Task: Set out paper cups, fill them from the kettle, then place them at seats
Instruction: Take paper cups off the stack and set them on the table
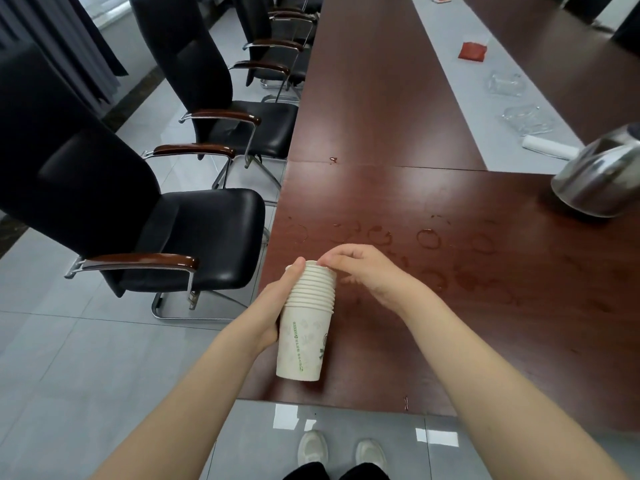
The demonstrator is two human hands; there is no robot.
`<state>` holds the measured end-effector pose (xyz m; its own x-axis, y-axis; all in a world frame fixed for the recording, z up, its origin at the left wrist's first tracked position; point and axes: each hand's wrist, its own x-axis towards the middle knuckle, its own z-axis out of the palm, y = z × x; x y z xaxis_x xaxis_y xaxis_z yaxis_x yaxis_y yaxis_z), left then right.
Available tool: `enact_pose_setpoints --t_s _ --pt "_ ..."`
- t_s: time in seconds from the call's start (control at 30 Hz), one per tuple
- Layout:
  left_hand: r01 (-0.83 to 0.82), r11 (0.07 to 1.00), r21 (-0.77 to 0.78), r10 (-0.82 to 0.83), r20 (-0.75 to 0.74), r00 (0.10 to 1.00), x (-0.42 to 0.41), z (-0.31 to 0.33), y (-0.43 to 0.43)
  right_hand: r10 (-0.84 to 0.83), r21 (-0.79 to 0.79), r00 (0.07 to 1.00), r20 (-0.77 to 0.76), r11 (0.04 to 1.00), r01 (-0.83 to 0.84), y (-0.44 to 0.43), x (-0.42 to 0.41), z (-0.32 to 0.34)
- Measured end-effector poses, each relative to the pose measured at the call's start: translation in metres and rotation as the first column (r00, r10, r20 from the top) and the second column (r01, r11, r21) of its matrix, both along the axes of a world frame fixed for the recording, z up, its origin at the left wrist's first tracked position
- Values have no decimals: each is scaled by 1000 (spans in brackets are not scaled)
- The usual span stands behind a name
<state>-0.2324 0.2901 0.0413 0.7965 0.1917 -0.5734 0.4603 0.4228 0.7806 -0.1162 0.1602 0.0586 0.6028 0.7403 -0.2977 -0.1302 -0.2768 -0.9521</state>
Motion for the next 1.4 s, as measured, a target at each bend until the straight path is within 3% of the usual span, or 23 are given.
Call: enact_pose_setpoints --t_s 0.6,1.4 --pt "43 995 -89 -45 -21 999 30 0 -40 -150 -9 979 -140 989 150 -41 7 8" --pt "61 998 -10 -62 -141 988 51 7 -41 -392 -23 920 12 920 392 -31 9 -1"
